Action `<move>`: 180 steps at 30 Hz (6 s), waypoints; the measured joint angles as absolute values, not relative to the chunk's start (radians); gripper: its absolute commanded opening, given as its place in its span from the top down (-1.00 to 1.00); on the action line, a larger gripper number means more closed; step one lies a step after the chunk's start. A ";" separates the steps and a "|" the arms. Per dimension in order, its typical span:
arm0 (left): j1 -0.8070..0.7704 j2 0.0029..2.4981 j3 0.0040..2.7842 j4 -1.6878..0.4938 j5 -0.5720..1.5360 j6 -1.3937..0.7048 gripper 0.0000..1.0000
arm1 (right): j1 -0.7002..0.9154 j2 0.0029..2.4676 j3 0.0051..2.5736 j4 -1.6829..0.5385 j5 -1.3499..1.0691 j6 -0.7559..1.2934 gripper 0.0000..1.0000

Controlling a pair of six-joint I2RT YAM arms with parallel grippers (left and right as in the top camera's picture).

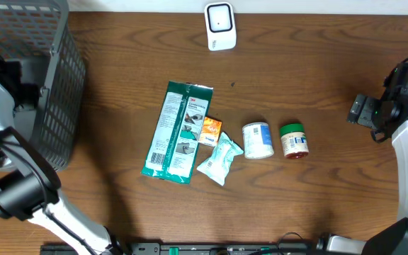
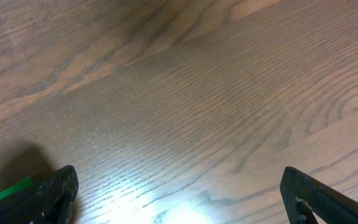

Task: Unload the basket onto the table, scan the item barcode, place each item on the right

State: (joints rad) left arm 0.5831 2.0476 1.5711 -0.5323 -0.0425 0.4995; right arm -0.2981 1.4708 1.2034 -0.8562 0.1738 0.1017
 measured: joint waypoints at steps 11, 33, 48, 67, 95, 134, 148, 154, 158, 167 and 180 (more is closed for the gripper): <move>0.657 2.112 1.571 -0.485 0.073 0.582 -0.70 | -0.298 1.471 1.203 -0.856 0.174 0.102 -0.99; 0.728 2.183 1.605 -0.464 0.322 0.572 0.55 | -0.298 1.471 1.203 -0.856 0.174 0.102 -0.99; 0.675 1.934 1.562 -0.399 0.338 0.225 0.85 | -0.298 1.471 1.203 -0.856 0.174 0.102 -0.98; 0.073 1.258 1.462 -0.967 0.328 -0.232 0.85 | -0.298 1.471 1.203 -0.856 0.174 0.102 -0.98; -0.206 1.454 1.123 -0.573 0.244 -0.408 -0.72 | -0.298 1.471 1.203 -0.856 0.174 0.102 -0.99; 0.045 1.358 1.124 -0.599 0.196 -0.391 -0.74 | -0.298 1.471 1.203 -0.856 0.174 0.102 -0.98; 0.045 1.358 1.124 -0.598 0.196 -0.389 -0.75 | -0.298 1.471 1.203 -0.856 0.174 0.102 -0.99; 0.045 1.358 1.124 -0.598 0.196 -0.389 -0.75 | -0.298 1.471 1.203 -0.856 0.174 0.102 -0.99; 0.045 1.358 1.124 -0.599 0.196 -0.389 -0.75 | -0.298 1.471 1.203 -0.856 0.174 0.102 -0.98; 0.045 1.358 1.124 -0.599 0.196 -0.389 -0.75 | -0.298 1.471 1.203 -0.856 0.174 0.102 -0.99; 0.045 1.358 1.124 -0.599 0.196 -0.389 -0.75 | -0.298 1.471 1.203 -0.856 0.174 0.102 -0.99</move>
